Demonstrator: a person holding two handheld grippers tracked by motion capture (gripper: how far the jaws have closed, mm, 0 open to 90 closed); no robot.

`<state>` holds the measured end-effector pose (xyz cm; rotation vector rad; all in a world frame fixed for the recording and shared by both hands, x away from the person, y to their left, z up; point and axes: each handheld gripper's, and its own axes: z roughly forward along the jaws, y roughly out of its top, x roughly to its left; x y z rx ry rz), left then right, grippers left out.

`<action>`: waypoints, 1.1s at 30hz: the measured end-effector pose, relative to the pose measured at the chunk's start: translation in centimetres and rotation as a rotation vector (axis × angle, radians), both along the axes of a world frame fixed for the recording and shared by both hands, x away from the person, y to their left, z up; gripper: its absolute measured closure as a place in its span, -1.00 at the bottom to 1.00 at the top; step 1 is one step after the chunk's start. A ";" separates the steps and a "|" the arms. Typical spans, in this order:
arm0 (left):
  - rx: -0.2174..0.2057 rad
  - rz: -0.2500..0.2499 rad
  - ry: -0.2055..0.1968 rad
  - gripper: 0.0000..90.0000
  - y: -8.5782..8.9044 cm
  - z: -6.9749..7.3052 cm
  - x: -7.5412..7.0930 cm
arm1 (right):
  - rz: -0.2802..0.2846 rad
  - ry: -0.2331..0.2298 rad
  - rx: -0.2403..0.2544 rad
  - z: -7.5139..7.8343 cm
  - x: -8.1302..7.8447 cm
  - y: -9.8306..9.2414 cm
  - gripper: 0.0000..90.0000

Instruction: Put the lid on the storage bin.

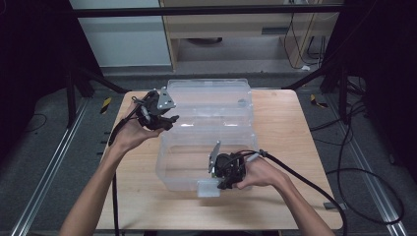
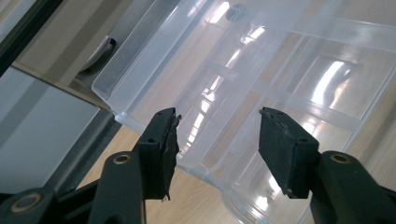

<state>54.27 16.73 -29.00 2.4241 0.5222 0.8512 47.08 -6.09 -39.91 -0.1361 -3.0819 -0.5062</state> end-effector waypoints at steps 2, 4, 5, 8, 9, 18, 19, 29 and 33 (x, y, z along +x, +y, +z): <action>0.023 -0.018 0.004 0.03 -0.3 0.1 0.3 | -0.003 -0.001 -0.002 0.0 0.0 0.0 0.54; 0.037 -0.033 0.012 0.03 -0.5 0.1 0.6 | -0.001 0.000 -0.001 0.0 0.0 0.0 0.54; 0.049 -0.043 0.013 0.03 -0.6 0.1 0.9 | -0.003 0.000 -0.002 0.0 0.0 0.0 0.54; 0.096 -0.055 0.027 0.04 -0.7 0.1 1.5 | -0.002 -0.003 -0.002 0.0 0.0 0.0 0.54; 0.098 -0.062 0.029 0.04 -0.7 0.1 1.6 | -0.002 -0.004 -0.003 0.0 0.0 0.0 0.54; 0.182 -0.104 0.048 0.05 -1.6 0.1 2.9 | 0.003 -0.006 -0.002 0.0 0.0 0.0 0.54; 0.190 -0.111 0.048 0.05 -1.8 0.0 3.1 | 0.004 -0.007 -0.002 0.0 0.0 0.0 0.54; 0.274 -0.170 0.059 0.10 -3.2 -0.1 4.1 | 0.003 -0.004 -0.003 0.0 0.0 0.0 0.55; 0.313 -0.187 0.063 0.13 -3.7 -0.3 4.3 | 0.004 -0.004 -0.002 0.0 0.0 0.0 0.55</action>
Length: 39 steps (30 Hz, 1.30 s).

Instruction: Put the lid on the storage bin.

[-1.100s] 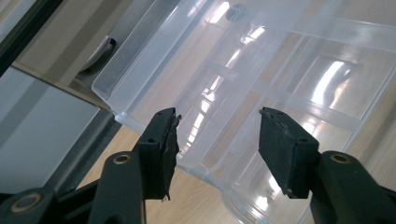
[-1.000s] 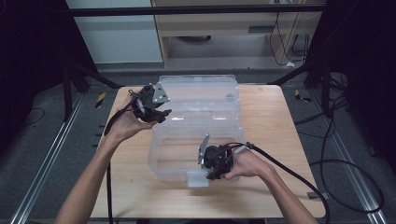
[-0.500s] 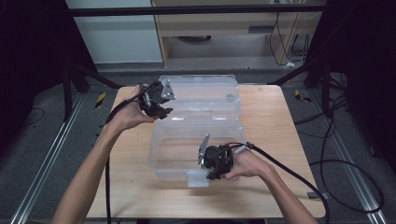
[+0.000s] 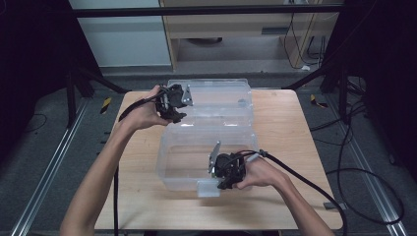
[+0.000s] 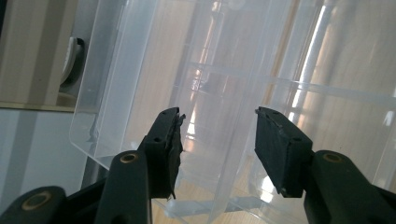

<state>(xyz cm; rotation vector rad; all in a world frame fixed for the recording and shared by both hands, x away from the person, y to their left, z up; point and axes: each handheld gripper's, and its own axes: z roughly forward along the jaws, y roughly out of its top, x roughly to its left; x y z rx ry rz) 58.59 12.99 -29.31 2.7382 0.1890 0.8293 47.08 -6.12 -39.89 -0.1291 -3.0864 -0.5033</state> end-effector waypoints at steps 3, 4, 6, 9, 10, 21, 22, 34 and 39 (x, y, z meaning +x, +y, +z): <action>0.010 -0.013 -0.004 0.15 -0.4 -0.2 0.0 | -0.003 -0.002 0.000 0.0 0.0 0.0 0.55; 0.014 -0.016 -0.004 0.16 -0.5 -0.3 0.0 | -0.003 -0.004 0.001 0.0 -0.1 0.0 0.55; 0.023 -0.023 -0.001 0.19 -0.6 -0.4 0.1 | -0.004 -0.002 -0.001 0.0 -0.1 0.0 0.55; 0.041 -0.025 0.004 0.23 -0.9 -0.6 0.1 | -0.003 0.000 -0.002 0.0 0.0 0.0 0.55; 0.048 -0.030 0.004 0.23 -1.0 -0.7 0.1 | -0.001 0.000 -0.001 0.0 0.0 0.0 0.55; 0.108 -0.057 -0.014 0.35 -2.0 -1.2 0.1 | 0.000 -0.005 0.000 0.0 0.0 0.0 0.54; 0.112 -0.060 -0.014 0.36 -2.1 -1.3 0.1 | -0.001 -0.004 0.000 0.0 0.0 0.0 0.55; 0.141 -0.076 0.000 0.51 -2.6 -1.6 0.2 | 0.000 -0.009 0.002 0.0 -0.1 0.0 0.55; 0.156 -0.085 0.006 0.61 -2.6 -1.7 0.2 | -0.001 -0.010 0.003 0.0 -0.1 0.0 0.55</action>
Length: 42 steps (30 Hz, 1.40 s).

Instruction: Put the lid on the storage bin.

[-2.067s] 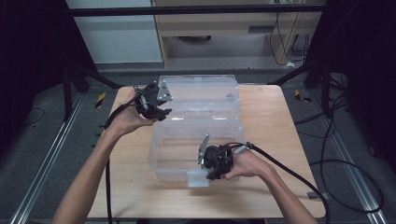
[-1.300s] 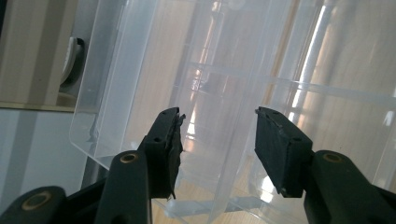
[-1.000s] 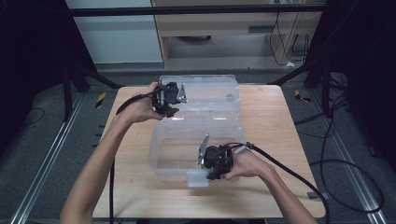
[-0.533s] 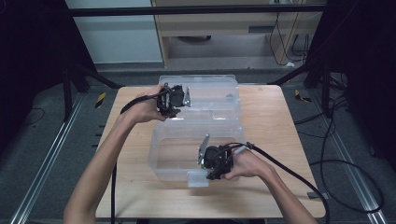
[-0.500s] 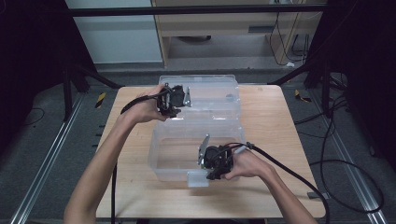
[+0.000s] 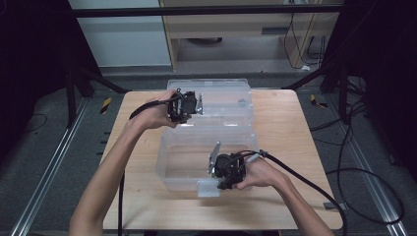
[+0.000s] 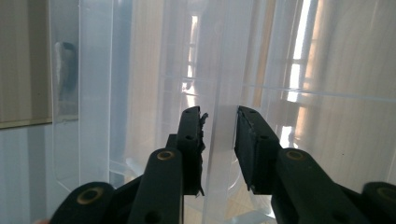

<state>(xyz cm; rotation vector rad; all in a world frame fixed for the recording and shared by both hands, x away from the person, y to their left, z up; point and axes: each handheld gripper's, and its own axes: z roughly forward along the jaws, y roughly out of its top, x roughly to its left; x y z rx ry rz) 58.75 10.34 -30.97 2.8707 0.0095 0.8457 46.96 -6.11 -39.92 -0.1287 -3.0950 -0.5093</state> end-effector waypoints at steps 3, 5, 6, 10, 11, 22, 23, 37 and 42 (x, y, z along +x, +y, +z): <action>0.011 -0.010 -0.003 0.66 -0.1 -0.1 0.0 | 0.000 0.001 0.000 0.0 0.0 0.0 0.55; 0.014 -0.011 -0.001 0.68 -0.1 -0.1 0.0 | 0.000 0.000 0.000 0.0 0.0 0.0 0.55; 0.019 -0.014 -0.002 0.68 -0.1 -0.1 0.0 | 0.000 0.000 0.000 0.0 0.0 0.0 0.55; 0.030 -0.026 -0.004 0.72 -0.2 -0.1 -0.2 | 0.001 -0.001 0.001 0.0 0.0 0.0 0.55; 0.038 -0.040 -0.011 0.72 -0.3 0.0 -0.1 | 0.003 -0.003 0.003 0.0 0.0 0.0 0.55; 0.036 -0.053 -0.006 0.78 -0.4 0.0 -0.5 | -0.008 -0.010 0.006 0.0 -0.1 0.0 0.55; 0.043 -0.064 -0.013 0.78 -0.4 0.0 -0.5 | -0.008 -0.010 0.006 0.0 -0.1 0.0 0.55; 0.048 -0.090 -0.020 0.82 -0.5 0.0 -1.1 | -0.019 -0.014 0.004 0.0 -0.2 0.0 0.56; 0.051 -0.106 -0.021 0.83 -0.5 0.2 -1.3 | -0.026 -0.013 0.002 0.0 -0.3 0.1 0.55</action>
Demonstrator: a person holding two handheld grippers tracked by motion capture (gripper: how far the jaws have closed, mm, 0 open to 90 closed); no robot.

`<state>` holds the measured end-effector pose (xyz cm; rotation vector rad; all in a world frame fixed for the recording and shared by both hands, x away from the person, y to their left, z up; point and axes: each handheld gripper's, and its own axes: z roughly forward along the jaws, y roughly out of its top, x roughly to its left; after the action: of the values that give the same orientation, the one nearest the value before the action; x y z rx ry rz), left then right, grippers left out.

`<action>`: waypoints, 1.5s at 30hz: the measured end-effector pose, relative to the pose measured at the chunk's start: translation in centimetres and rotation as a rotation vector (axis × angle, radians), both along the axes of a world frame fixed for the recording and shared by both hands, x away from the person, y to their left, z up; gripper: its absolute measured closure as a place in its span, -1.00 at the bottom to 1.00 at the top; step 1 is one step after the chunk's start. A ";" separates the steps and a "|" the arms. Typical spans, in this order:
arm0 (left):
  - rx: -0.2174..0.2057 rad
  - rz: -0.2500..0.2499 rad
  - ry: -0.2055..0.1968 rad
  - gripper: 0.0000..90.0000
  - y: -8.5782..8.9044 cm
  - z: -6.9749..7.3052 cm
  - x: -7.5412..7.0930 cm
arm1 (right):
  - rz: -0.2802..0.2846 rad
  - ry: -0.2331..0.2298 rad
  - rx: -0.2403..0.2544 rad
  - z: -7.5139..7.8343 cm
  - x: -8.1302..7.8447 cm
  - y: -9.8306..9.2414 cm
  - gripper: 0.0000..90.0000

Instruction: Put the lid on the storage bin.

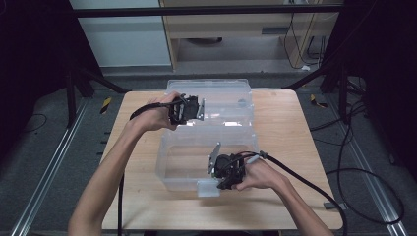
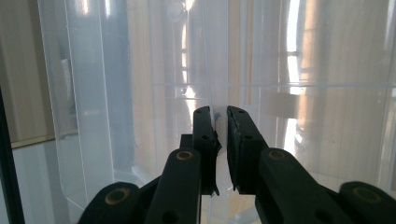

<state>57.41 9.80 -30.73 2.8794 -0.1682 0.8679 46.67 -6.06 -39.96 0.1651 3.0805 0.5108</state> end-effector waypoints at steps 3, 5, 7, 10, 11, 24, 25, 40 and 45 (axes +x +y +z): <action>0.002 -0.015 -0.013 0.83 0.0 0.2 -0.1 | 0.001 -0.002 -0.001 0.0 0.0 0.0 0.55; -0.004 -0.013 -0.019 0.83 0.1 0.2 -0.4 | 0.002 -0.004 -0.003 0.0 0.0 0.0 0.55; 0.002 -0.014 -0.025 0.83 0.1 0.3 -0.7 | 0.006 -0.006 0.000 0.0 0.0 0.0 0.55; 0.001 -0.019 -0.033 0.84 0.1 0.4 -1.3 | 0.000 -0.005 -0.004 0.0 0.0 0.0 0.55; 0.011 -0.024 -0.041 0.84 0.1 0.5 -1.4 | 0.004 -0.009 -0.002 0.0 0.0 0.0 0.55; -0.022 -0.043 -0.062 0.84 0.7 0.5 -3.7 | 0.005 -0.020 -0.004 0.0 -0.1 0.0 0.55; -0.018 -0.040 -0.060 0.84 0.8 0.6 -3.8 | 0.008 -0.023 -0.006 0.0 -0.1 0.0 0.55; -0.031 -0.051 -0.069 0.84 1.1 0.6 -5.5 | 0.003 -0.030 -0.006 0.0 -0.3 0.1 0.55; -0.031 -0.050 -0.074 0.84 1.3 0.6 -6.0 | 0.005 -0.035 -0.001 -0.1 -0.4 0.0 0.55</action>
<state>51.44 11.08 -30.17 2.8042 -0.2308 0.9596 46.30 -6.01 -40.01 0.1477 3.0480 0.5073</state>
